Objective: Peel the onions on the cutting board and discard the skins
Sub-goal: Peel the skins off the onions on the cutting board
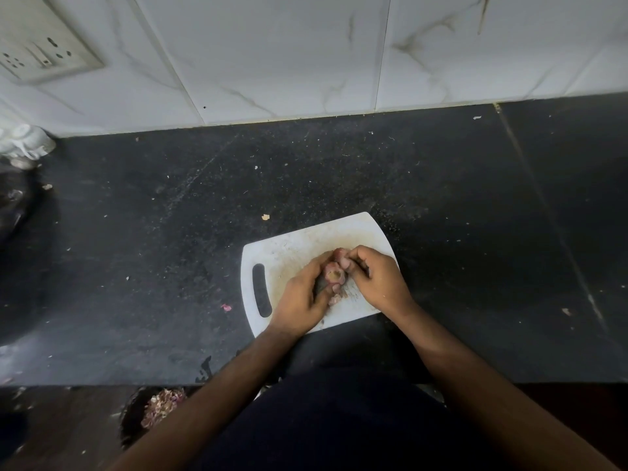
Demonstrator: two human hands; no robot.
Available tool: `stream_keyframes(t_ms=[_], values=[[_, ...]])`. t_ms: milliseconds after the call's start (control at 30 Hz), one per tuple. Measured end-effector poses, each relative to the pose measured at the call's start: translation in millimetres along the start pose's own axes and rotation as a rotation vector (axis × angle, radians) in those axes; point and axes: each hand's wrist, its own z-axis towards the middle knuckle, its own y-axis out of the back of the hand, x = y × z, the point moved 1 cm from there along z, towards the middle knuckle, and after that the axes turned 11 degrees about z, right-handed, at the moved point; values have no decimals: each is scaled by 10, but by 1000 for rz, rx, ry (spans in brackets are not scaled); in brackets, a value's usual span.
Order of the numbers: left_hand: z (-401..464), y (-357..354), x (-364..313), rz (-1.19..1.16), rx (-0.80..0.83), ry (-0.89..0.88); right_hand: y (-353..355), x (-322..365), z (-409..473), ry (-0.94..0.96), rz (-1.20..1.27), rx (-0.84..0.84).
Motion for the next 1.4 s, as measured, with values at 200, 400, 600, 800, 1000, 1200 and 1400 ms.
stream_keyframes(t_ms=[200, 400, 600, 800, 1000, 1200, 1400], values=[[-9, -46, 42, 23, 26, 15, -25, 16, 82, -1, -74, -165], [22, -52, 20, 164, -140, 23, -24, 22, -103, 141, 16, -60], [53, -60, 81, 147, -116, 141, -17, 39, -95, 103, 67, 81], [66, -37, 34, 98, -156, 178, -52, 22, -105, 36, -46, 64], [29, -15, 65, 139, 54, 7, -96, 25, -123, 55, -122, -35], [102, 12, 76, 27, -75, 51, -94, -42, -110, 106, -132, -72], [83, -48, 119, 106, -71, 16, -105, -28, -172, 236, -113, -29]])
